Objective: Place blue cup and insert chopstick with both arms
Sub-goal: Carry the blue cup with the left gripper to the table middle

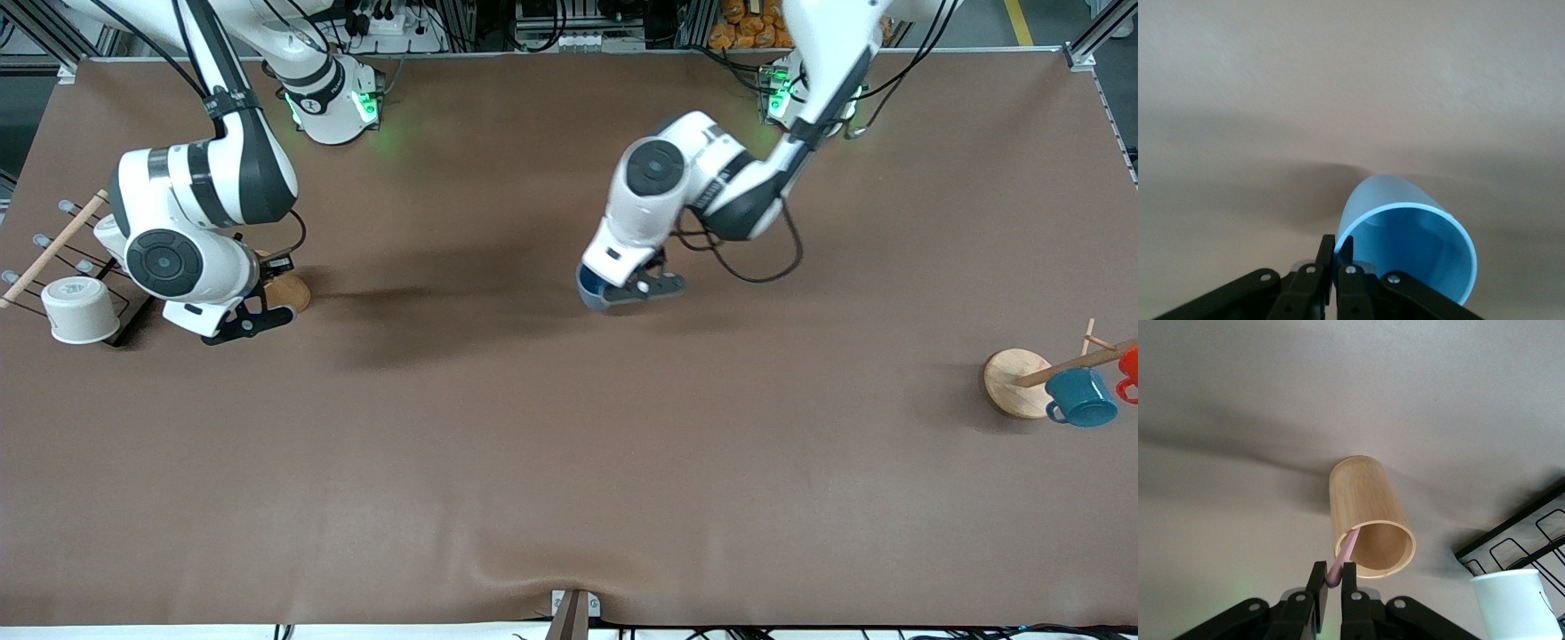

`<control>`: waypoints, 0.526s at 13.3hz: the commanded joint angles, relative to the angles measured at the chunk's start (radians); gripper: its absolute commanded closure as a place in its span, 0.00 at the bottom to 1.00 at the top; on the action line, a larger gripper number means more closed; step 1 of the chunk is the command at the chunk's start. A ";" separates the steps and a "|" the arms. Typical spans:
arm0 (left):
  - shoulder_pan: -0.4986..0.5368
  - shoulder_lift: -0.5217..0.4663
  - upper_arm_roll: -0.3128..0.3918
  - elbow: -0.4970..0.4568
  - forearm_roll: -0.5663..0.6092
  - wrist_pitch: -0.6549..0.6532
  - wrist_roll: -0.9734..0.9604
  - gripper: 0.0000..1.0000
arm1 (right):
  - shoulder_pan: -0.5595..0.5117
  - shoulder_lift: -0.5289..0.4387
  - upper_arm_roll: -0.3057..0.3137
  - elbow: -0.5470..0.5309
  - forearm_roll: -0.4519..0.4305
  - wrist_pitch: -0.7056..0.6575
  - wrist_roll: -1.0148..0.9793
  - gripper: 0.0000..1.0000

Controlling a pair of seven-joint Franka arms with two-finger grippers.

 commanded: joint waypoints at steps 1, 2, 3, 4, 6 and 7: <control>-0.058 0.020 0.009 0.012 0.064 0.025 -0.101 1.00 | -0.009 -0.026 0.006 0.002 -0.018 -0.029 -0.012 0.88; -0.080 0.028 0.009 0.012 0.080 0.031 -0.125 1.00 | -0.009 -0.026 0.006 0.004 -0.018 -0.030 -0.012 0.90; -0.088 0.031 0.009 0.010 0.083 0.048 -0.150 1.00 | -0.009 -0.026 0.005 0.004 -0.018 -0.030 -0.012 0.91; -0.093 0.037 0.009 0.009 0.083 0.066 -0.167 1.00 | -0.009 -0.026 0.005 0.005 -0.018 -0.030 -0.012 0.91; -0.120 0.057 0.012 0.007 0.084 0.097 -0.199 1.00 | -0.011 -0.035 0.005 0.009 -0.018 -0.046 -0.014 0.92; -0.122 0.066 0.012 0.007 0.084 0.109 -0.210 1.00 | -0.011 -0.041 0.005 0.009 -0.018 -0.049 -0.015 0.93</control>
